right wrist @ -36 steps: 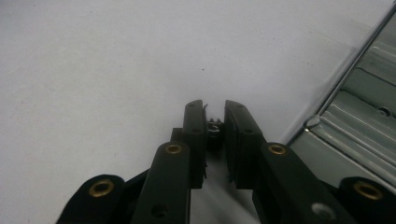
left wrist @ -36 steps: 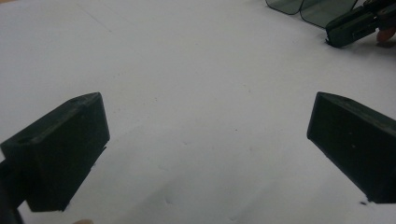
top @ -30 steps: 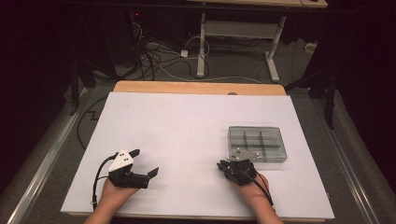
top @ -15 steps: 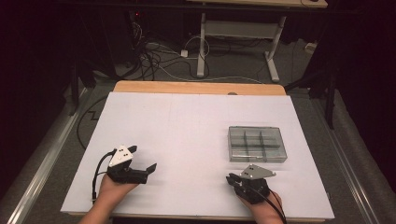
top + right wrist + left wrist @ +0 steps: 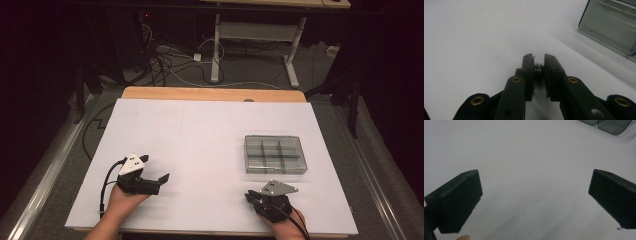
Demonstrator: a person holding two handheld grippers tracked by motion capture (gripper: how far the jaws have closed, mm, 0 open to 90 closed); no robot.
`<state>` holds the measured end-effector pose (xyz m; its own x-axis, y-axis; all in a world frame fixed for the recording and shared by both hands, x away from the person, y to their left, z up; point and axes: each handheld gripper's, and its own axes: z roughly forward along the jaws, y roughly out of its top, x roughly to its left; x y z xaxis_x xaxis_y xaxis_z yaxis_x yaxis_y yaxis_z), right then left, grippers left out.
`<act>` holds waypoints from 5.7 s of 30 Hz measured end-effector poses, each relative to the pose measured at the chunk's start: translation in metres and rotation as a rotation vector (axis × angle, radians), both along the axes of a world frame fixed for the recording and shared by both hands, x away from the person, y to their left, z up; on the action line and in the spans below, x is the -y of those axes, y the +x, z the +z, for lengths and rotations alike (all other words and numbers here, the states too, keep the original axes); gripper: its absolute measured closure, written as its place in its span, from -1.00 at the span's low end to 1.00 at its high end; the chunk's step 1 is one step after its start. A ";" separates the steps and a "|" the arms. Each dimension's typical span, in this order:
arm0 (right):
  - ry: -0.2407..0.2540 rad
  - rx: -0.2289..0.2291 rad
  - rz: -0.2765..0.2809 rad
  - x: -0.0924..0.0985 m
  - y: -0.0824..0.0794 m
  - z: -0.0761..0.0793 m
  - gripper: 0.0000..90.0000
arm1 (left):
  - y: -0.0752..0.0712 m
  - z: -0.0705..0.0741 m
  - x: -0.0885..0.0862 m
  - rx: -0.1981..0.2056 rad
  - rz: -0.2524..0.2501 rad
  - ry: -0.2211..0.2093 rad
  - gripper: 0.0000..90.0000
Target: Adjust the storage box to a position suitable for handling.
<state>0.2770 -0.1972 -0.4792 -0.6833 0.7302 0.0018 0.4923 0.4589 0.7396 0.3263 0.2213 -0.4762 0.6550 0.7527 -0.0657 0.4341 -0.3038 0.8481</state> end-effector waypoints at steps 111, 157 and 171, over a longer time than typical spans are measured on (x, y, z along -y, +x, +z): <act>0.101 0.118 -0.401 0.136 0.020 0.016 1.00 | -0.010 -0.006 0.000 0.009 -0.043 -0.014 -1.00; 0.021 0.117 -0.466 0.151 0.103 0.018 1.00 | -0.011 -0.006 0.000 0.017 -0.045 -0.019 -1.00; 0.026 0.091 -0.451 0.150 0.110 0.011 1.00 | -0.010 -0.006 0.000 0.012 -0.047 -0.016 -1.00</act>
<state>0.3873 -0.3468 -0.4681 -0.2958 0.9550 -0.0212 0.5709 0.1945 0.7976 0.3162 0.2214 -0.4824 0.6901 0.7203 -0.0696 0.4098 -0.3097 0.8580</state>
